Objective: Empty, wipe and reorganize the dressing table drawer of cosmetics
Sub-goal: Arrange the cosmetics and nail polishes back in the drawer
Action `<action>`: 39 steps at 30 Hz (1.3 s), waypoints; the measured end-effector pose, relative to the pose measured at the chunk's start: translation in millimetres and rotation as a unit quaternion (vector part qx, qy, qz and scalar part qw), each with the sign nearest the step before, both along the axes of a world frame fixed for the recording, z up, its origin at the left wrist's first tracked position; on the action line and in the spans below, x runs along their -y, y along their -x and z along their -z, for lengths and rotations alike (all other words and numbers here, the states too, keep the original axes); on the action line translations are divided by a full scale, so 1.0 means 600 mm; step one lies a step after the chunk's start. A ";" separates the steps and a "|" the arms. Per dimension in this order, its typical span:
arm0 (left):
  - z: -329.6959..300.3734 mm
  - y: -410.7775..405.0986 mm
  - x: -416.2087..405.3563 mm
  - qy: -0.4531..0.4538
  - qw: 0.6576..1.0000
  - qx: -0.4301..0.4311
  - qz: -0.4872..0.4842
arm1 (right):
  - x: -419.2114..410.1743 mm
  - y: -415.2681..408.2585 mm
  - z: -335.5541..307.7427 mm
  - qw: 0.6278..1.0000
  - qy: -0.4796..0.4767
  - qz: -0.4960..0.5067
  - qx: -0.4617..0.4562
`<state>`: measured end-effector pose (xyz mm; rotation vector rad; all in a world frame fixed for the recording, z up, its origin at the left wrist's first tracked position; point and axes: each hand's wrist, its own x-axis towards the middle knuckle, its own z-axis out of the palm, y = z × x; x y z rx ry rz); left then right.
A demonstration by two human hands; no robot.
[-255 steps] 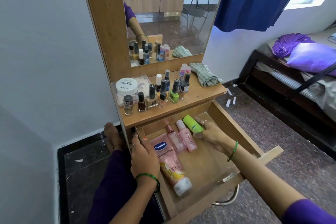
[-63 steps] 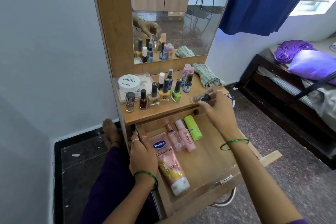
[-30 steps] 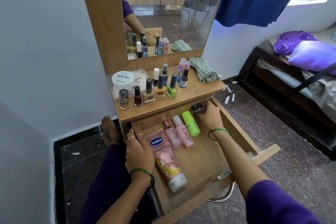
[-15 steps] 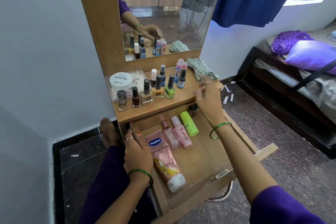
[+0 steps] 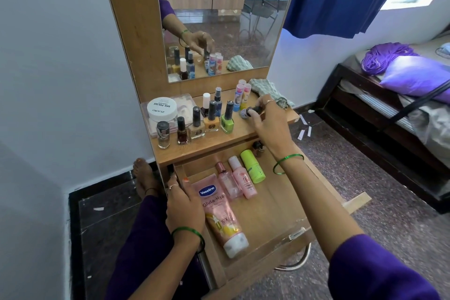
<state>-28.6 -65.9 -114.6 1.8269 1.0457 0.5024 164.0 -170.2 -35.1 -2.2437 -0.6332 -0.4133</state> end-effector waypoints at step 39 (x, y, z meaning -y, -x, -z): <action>0.022 -0.005 -0.007 -0.008 1.000 -0.017 -0.005 | 0.088 -0.022 0.110 0.974 0.069 0.129 -0.175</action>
